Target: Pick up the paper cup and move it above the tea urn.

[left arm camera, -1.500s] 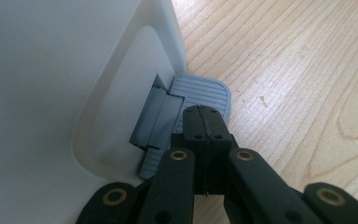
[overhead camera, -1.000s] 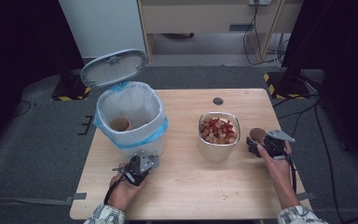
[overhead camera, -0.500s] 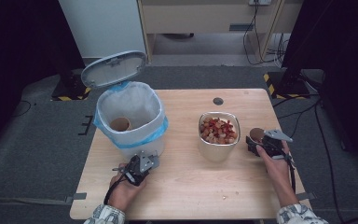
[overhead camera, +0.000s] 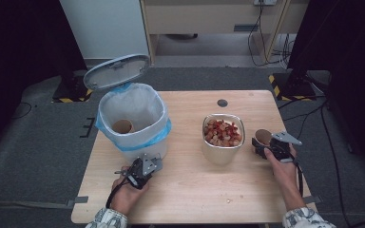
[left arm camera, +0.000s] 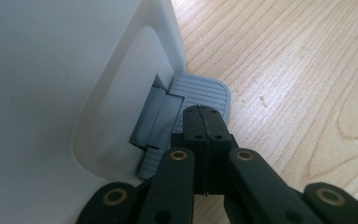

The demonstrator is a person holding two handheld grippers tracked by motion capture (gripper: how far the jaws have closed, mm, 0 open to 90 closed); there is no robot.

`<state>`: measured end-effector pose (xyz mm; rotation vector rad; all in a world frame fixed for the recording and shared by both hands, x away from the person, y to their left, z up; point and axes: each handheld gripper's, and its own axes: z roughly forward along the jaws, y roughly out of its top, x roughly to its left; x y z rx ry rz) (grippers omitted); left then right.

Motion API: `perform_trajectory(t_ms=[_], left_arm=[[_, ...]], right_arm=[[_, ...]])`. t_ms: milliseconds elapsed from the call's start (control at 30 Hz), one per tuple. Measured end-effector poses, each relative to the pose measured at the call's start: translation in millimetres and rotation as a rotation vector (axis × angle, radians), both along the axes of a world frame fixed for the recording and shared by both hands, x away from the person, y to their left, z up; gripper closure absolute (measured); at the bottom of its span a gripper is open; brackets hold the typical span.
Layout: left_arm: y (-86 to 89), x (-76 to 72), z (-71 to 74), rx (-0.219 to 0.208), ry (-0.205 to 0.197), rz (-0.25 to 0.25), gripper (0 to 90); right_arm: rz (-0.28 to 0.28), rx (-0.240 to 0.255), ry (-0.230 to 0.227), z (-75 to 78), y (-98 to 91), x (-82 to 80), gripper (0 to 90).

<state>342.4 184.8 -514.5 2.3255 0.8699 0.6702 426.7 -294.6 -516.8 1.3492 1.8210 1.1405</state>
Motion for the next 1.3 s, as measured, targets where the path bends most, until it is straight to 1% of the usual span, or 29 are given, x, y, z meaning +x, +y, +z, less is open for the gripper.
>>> perform_trajectory(t_ms=[233, 267, 333, 367, 400, 433, 467, 500, 600, 667, 700, 767, 800, 833, 867, 933, 1033, 1100, 1133, 1167, 1200, 1300], left_arm=[[0.2, 0.1, 0.0, -0.001, 0.001, 0.0, 90.0], [0.2, 0.1, 0.1, -0.001, 0.001, 0.0, 90.0], [0.2, 0.1, 0.1, -0.001, 0.001, 0.0, 90.0], [0.2, 0.1, 0.1, -0.001, 0.001, 0.0, 90.0], [0.3, 0.2, 0.1, -0.001, 0.002, 0.0, 90.0], [0.3, 0.2, 0.1, -0.001, 0.002, 0.0, 90.0], [0.2, 0.1, 0.0, -0.002, 0.001, 0.0, 90.0], [0.2, 0.1, 0.0, -0.002, 0.001, 0.0, 90.0], [0.3, 0.2, 0.1, -0.002, 0.002, -0.001, 90.0], [0.4, 0.3, 0.1, -0.003, 0.002, 0.0, 90.0], [0.4, 0.3, 0.1, -0.003, 0.002, 0.0, 90.0], [0.4, 0.3, 0.1, -0.003, 0.002, -0.001, 90.0], [0.5, 0.3, 0.1, -0.003, 0.002, -0.001, 90.0], [0.5, 0.3, 0.1, -0.003, 0.002, -0.001, 90.0], [0.4, 0.3, 0.1, -0.002, 0.002, -0.001, 90.0], [0.3, 0.2, 0.1, -0.002, 0.002, 0.0, 90.0], [0.2, 0.1, 0.1, -0.001, 0.002, 0.0, 90.0], [0.4, 0.3, 0.2, -0.002, 0.003, 0.0, 90.0], [0.4, 0.3, 0.2, -0.002, 0.003, 0.0, 90.0], [0.4, 0.3, 0.1, -0.003, 0.003, 0.0, 90.0], [0.5, 0.3, 0.1, -0.003, 0.003, 0.0, 90.0], [0.4, 0.3, 0.1, -0.002, 0.003, 0.0, 90.0]], right_arm=[[0.007, -0.017, -0.011, 5.5, -1.7, -2.7, 27.7], [0.005, -0.019, -0.006, 9.1, -3.6, -4.0, 27.8], [0.011, -0.04, -0.012, 14.6, -5.7, -5.1, 27.8], [0.011, -0.04, -0.012, 14.6, -5.7, -5.1, 27.8], [0.019, -0.041, -0.021, 20.8, -7.7, -5.7, 27.8], [0.019, -0.041, -0.021, 20.8, -7.7, -5.7, 27.8], [0.023, -0.051, -0.028, 26.7, -9.9, -5.4, 27.8], [0.023, -0.051, -0.028, 26.7, -9.9, -5.4, 27.8], [0.033, -0.059, -0.031, 37.8, -12.7, -3.9, 27.8], [0.041, -0.069, -0.035, 42.8, -13.8, -2.5, 27.9], [0.041, -0.069, -0.035, 42.8, -13.8, -2.5, 27.9], [0.048, -0.083, -0.043, 47.9, -14.1, -0.8, 28.0], [0.059, -0.094, -0.054, 53.1, -13.7, 0.9, 28.0], [0.059, -0.094, -0.054, 53.1, -13.7, 0.9, 28.0], [0.069, -0.119, -0.065, 59.6, -13.1, 3.6, 28.1], [0.078, -0.136, -0.078, 65.5, -12.6, 6.4, 28.1], [0.087, -0.149, -0.094, 76.6, -12.2, 11.8, 28.1], [0.092, -0.168, -0.105, 83.1, -11.2, 15.9, 28.1], [0.092, -0.168, -0.105, 83.1, -11.2, 15.9, 28.1], [0.097, -0.179, -0.109, 86.3, -10.9, 17.9, 28.1], [0.103, -0.187, -0.116, 92.2, -9.9, 22.1, 28.1], [0.107, -0.18, -0.122, 99.6, -8.8, 27.4, 28.1]])
